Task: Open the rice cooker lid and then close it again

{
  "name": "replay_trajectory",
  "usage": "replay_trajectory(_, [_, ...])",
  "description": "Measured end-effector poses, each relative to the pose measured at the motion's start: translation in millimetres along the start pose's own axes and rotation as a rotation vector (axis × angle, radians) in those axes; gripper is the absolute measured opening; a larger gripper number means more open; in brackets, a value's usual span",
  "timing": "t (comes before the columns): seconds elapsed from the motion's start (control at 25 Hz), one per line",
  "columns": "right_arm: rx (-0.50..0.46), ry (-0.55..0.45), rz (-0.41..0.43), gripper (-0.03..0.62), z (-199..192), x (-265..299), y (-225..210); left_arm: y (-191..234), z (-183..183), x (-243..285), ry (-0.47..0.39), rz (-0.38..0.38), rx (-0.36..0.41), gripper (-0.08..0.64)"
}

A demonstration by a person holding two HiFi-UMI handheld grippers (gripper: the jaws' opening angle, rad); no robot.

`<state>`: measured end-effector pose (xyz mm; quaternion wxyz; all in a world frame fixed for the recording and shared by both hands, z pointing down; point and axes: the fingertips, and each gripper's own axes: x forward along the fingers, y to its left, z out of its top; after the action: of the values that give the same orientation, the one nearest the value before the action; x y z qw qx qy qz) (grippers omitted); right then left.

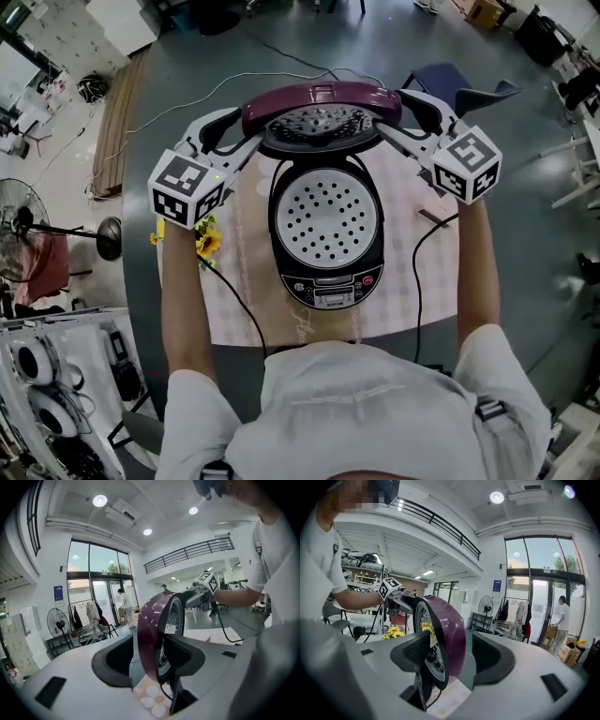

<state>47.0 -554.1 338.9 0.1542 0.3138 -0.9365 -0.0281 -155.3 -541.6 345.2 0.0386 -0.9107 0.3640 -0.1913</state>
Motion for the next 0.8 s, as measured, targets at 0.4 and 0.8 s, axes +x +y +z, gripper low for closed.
replay_trajectory(0.4, [-0.031, 0.030, 0.023, 0.275, -9.0, 11.6, 5.4, -6.6, 0.7, 4.3, -0.003, -0.025, 0.001, 0.212])
replay_trajectory(0.8, [-0.038, 0.042, 0.028, 0.270, -13.2, -3.3, 22.7, -26.1, -2.5, -10.1, -0.010, -0.016, -0.023, 0.221])
